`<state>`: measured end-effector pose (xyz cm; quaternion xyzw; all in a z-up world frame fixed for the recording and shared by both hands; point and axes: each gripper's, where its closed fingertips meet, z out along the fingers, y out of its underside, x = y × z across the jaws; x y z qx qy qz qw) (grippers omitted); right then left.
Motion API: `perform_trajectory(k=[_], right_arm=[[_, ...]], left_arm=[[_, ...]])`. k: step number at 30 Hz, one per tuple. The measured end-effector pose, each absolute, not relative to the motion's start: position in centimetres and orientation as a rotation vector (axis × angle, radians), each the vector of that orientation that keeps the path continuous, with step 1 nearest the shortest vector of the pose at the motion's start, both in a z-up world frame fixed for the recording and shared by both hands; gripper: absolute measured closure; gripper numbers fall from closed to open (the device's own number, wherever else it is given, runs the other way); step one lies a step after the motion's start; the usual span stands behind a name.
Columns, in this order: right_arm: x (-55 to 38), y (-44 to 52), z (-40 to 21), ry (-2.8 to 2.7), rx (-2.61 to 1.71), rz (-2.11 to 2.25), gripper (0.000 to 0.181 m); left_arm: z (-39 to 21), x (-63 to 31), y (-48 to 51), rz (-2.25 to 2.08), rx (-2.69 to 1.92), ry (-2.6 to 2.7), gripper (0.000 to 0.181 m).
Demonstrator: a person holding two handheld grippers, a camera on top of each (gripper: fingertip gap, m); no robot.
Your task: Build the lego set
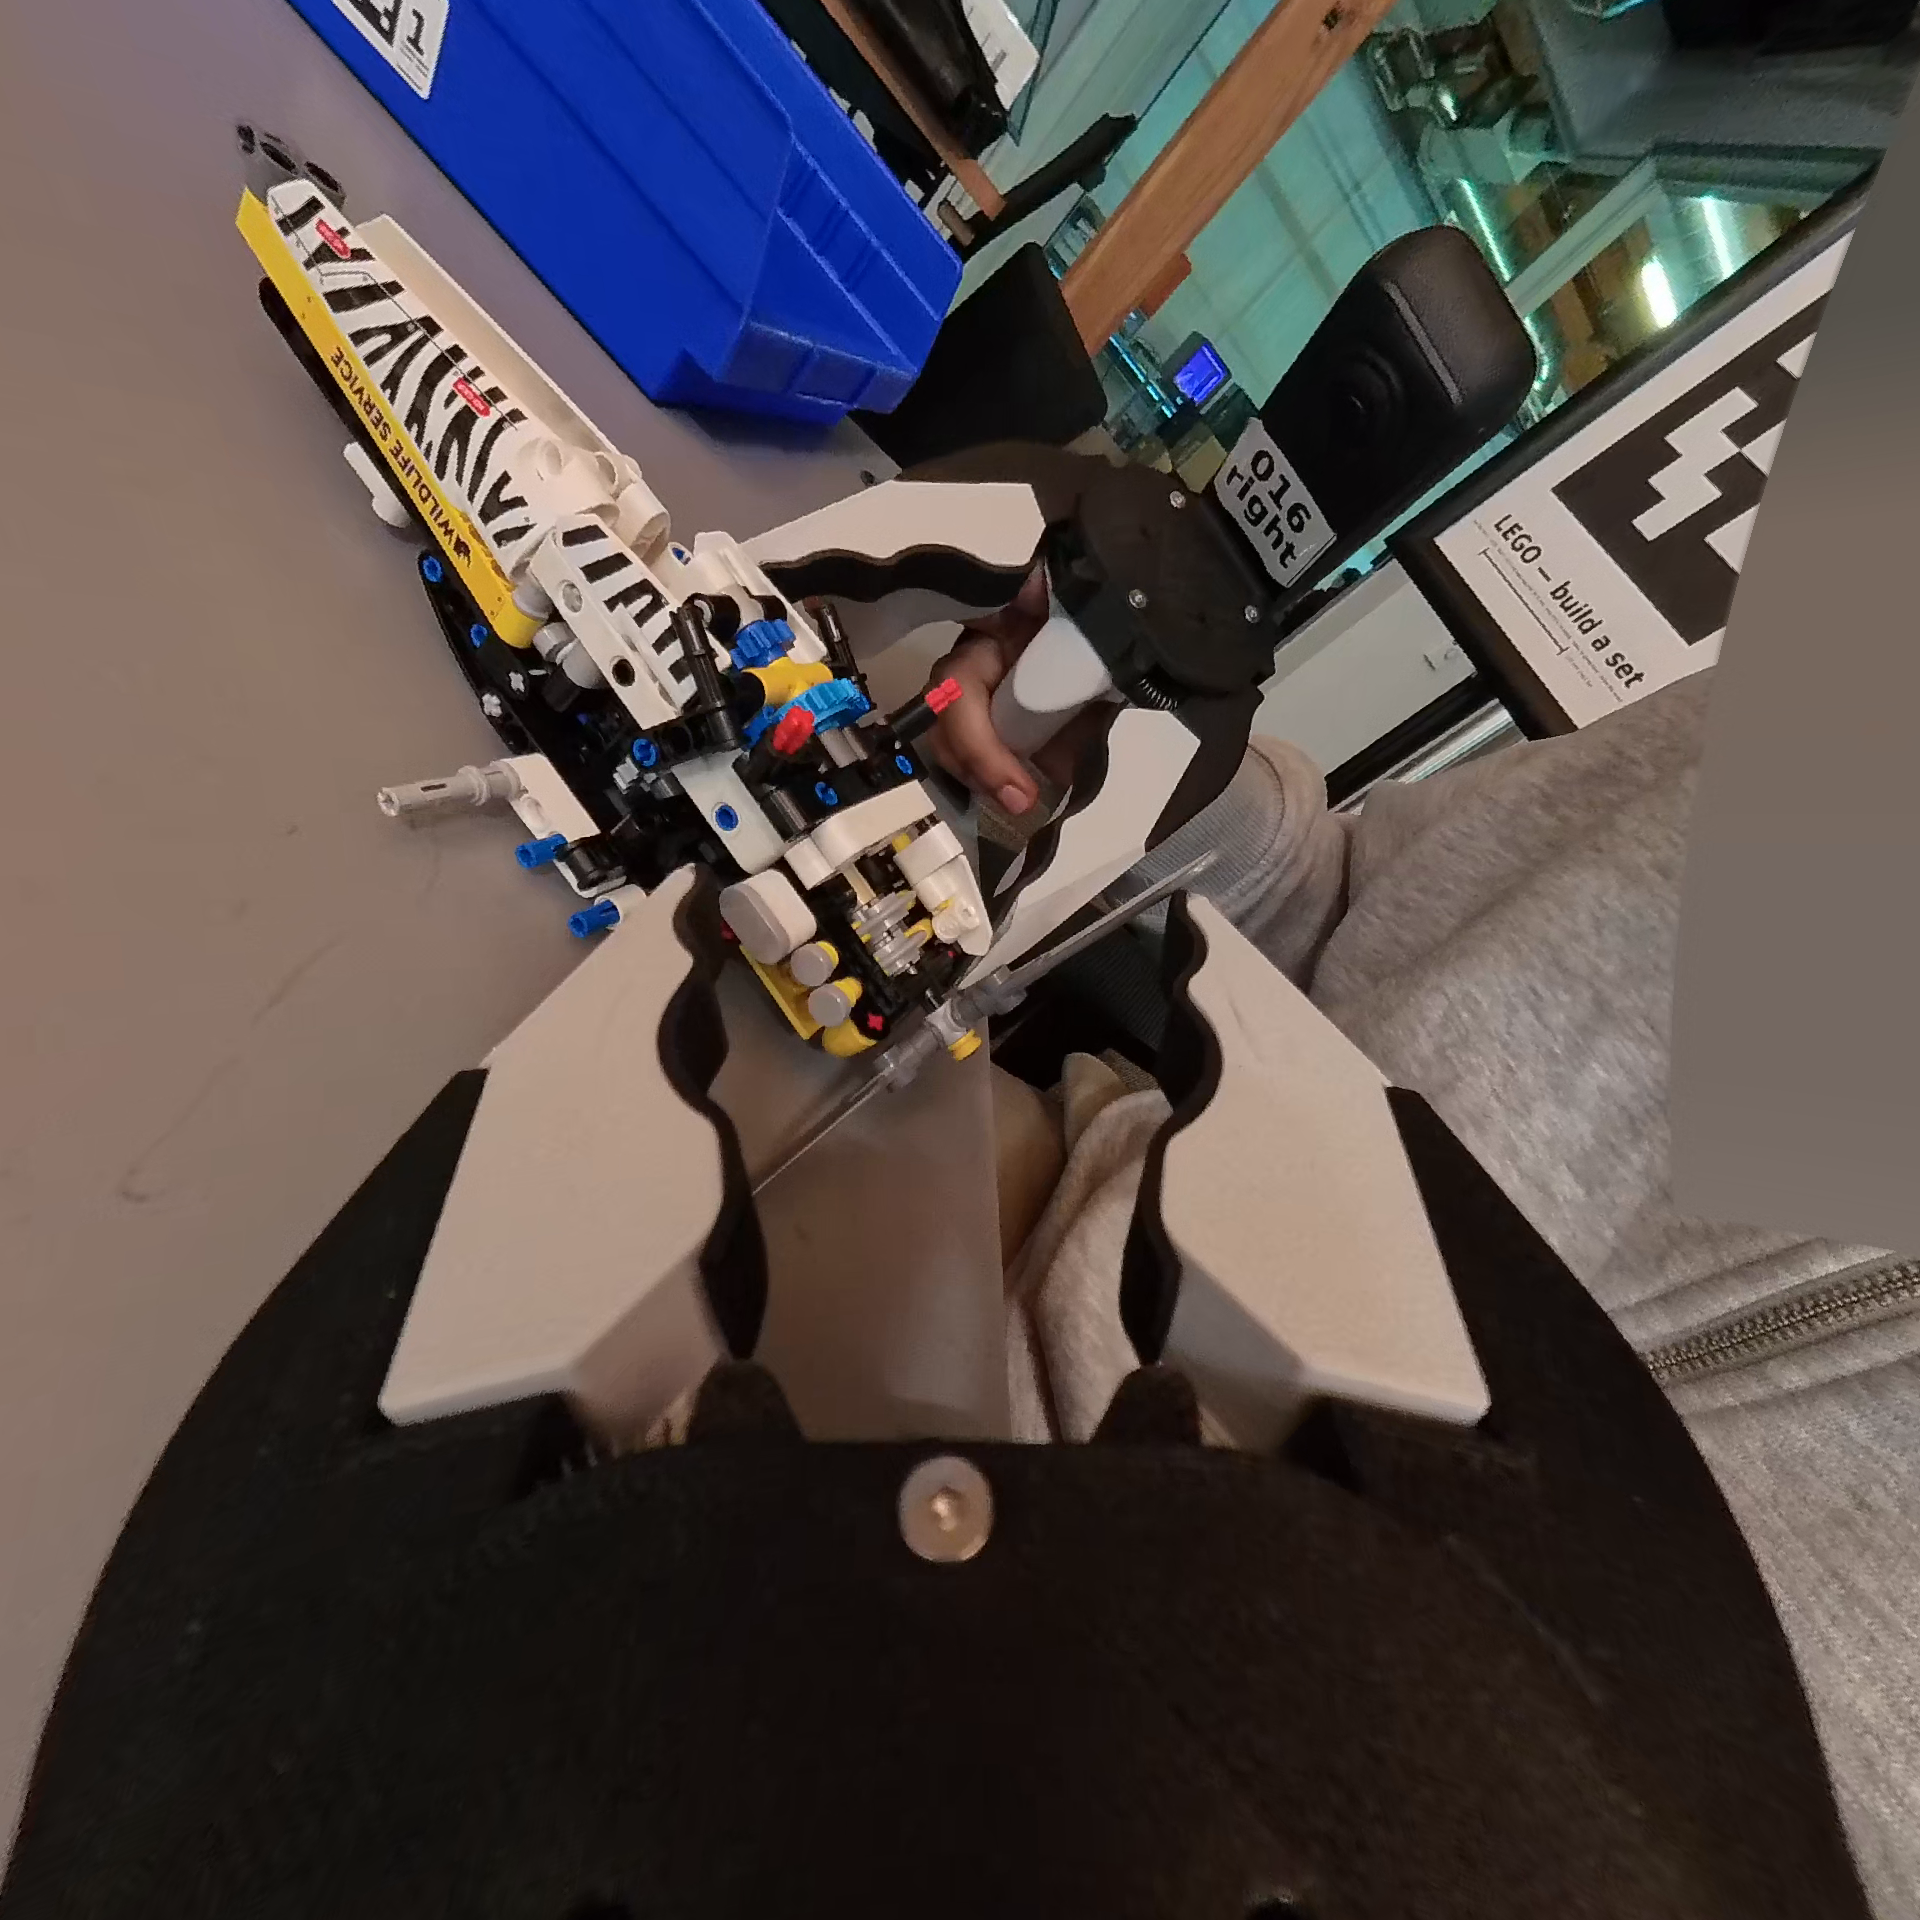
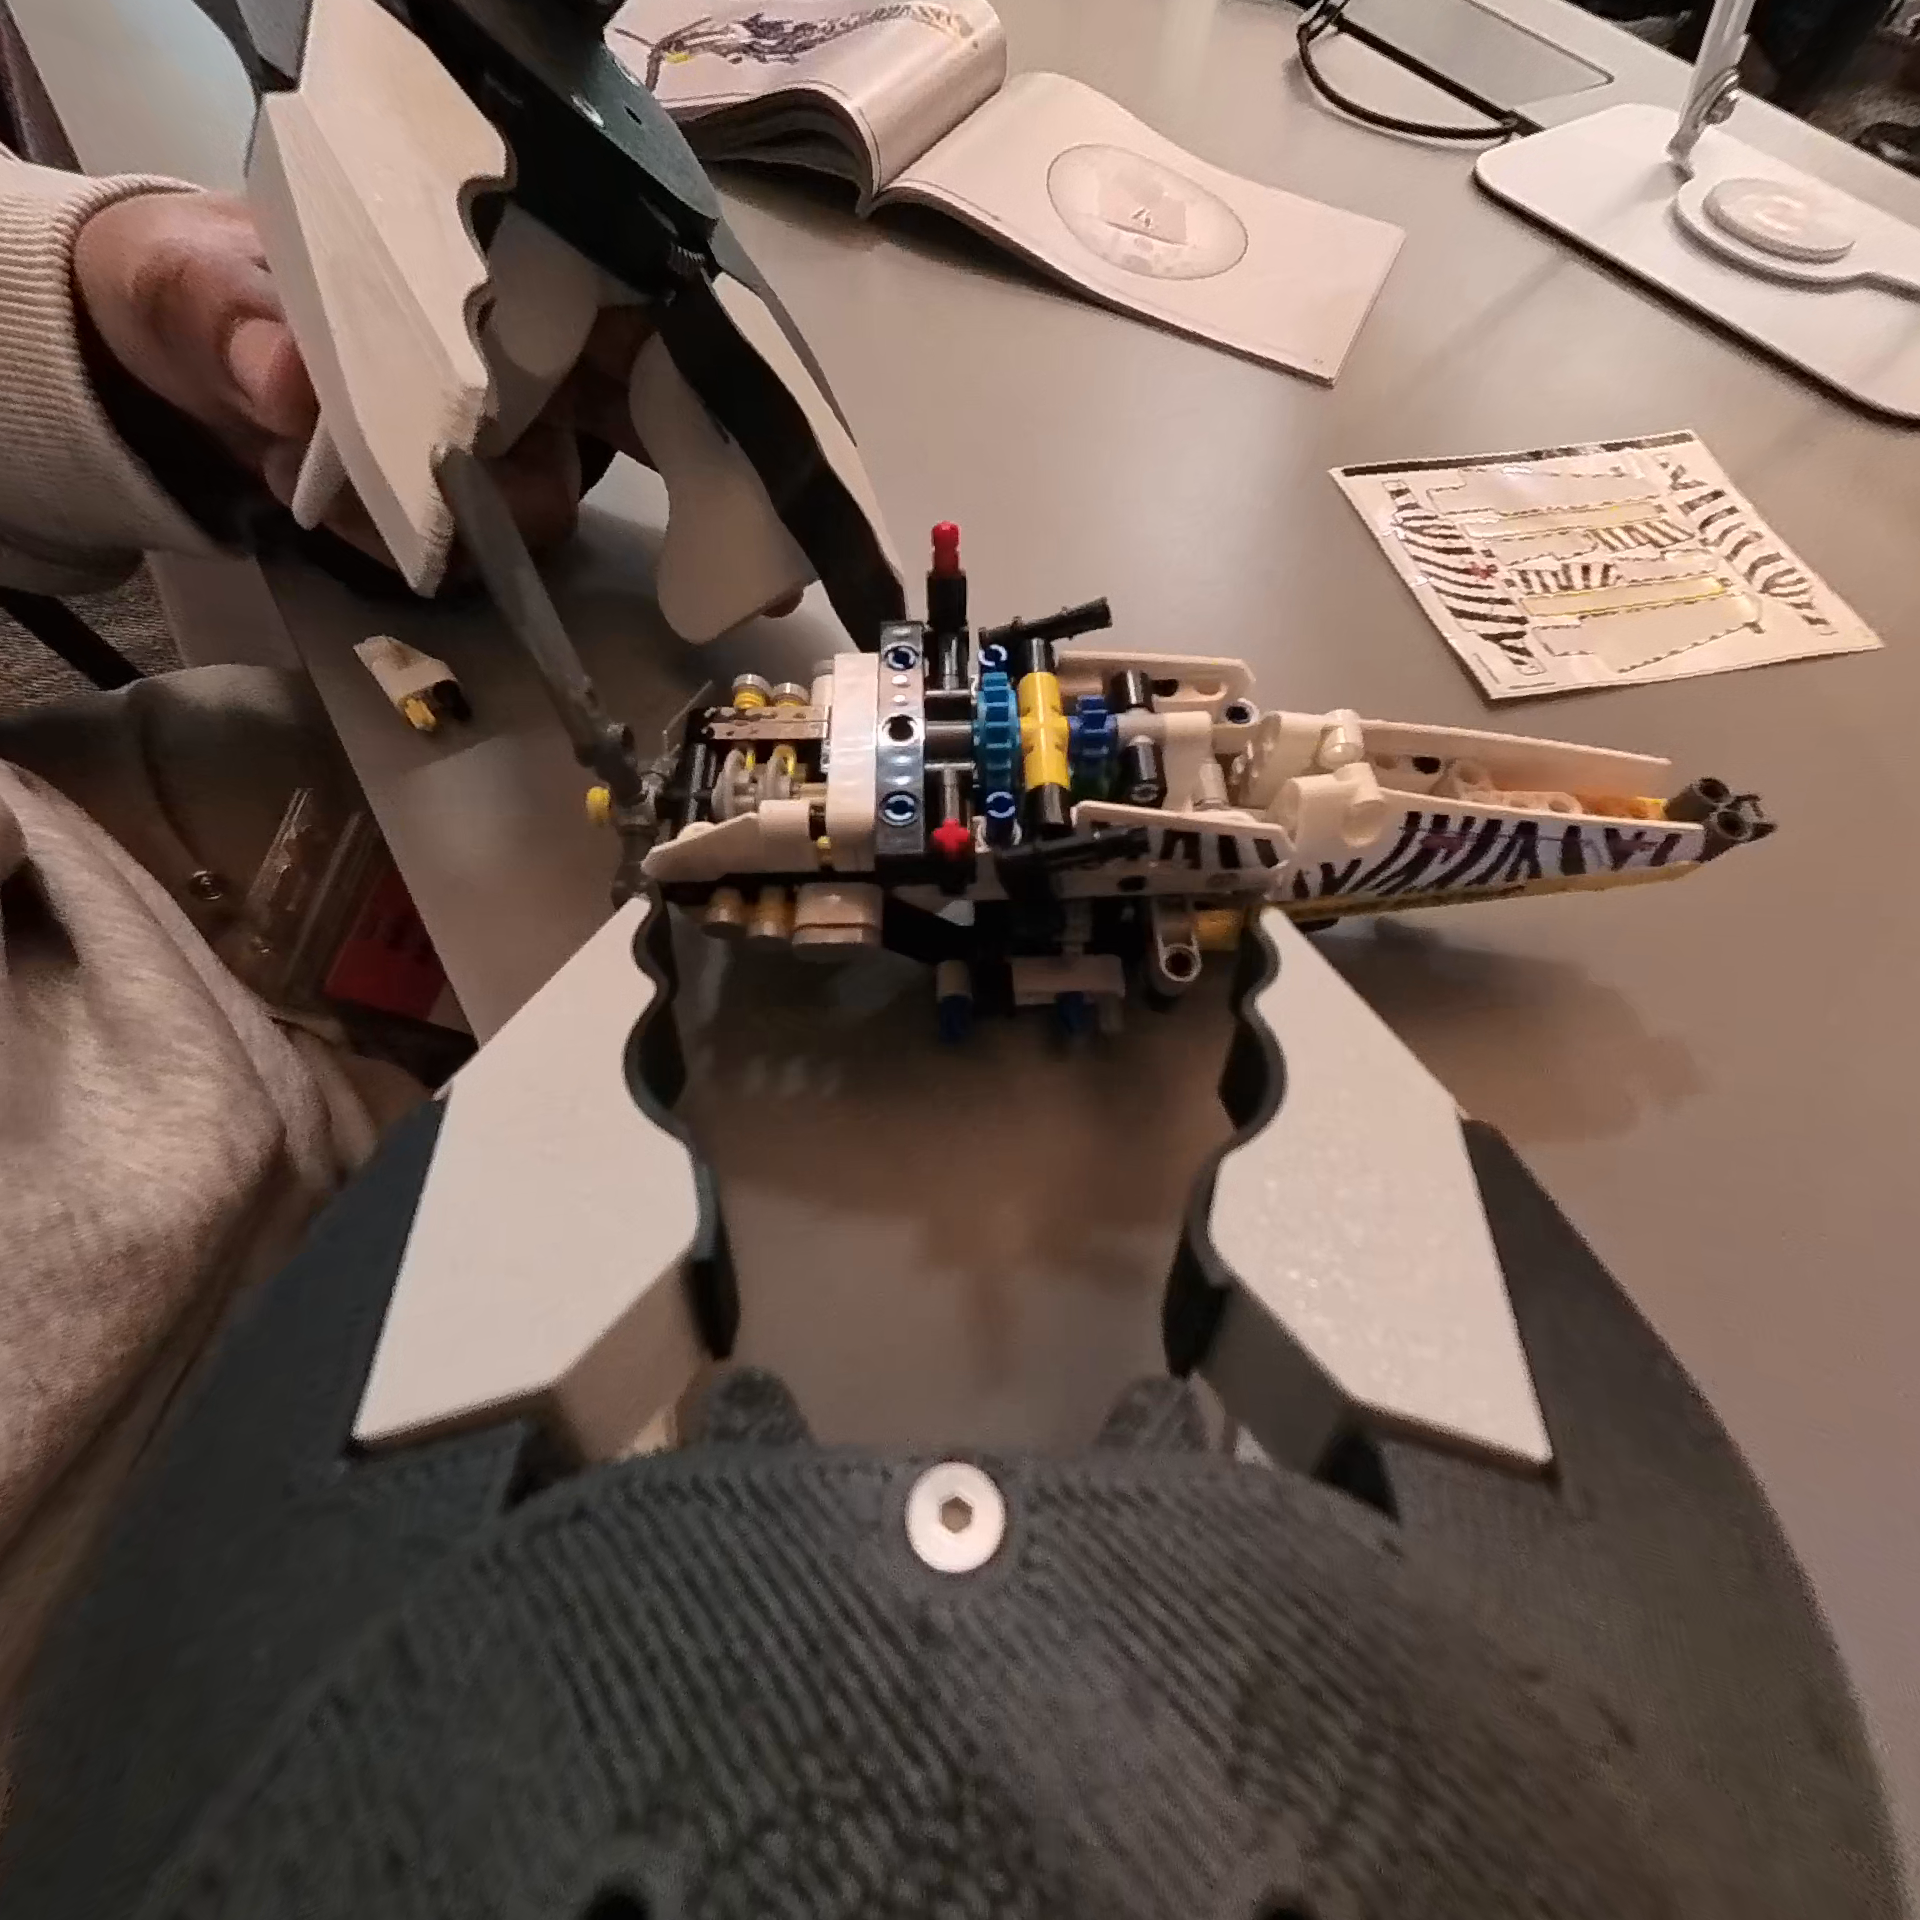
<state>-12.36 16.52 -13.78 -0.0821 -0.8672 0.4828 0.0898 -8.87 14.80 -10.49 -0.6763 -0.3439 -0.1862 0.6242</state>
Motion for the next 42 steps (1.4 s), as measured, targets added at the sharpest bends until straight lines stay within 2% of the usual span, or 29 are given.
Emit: perform_trajectory(k=[20, 23, 29, 42], right_arm=[[-12.22, 16.73, -13.60, -2.557, -0.297, 1.440, 0.076], [-11.81, 16.56, -13.32, -2.569, -0.310, 1.483, 0.068], [-12.18, 16.59, -13.26, -2.558, -0.330, 1.485, 0.075], [-12.20, 16.60, -13.32, -2.573, -0.330, 1.486, 0.075]], left_arm=[[-10.61, -8.85, 14.83, -0.440, -1.554, -0.796, 0.098], [-10.60, -8.86, 14.82, -0.438, -1.554, -0.797, 0.098], [-10.69, -8.76, 14.92, -0.442, -1.562, -0.793, 0.099], [-11.06, -8.67, 15.10, -0.425, -1.589, -0.808, 0.104]])
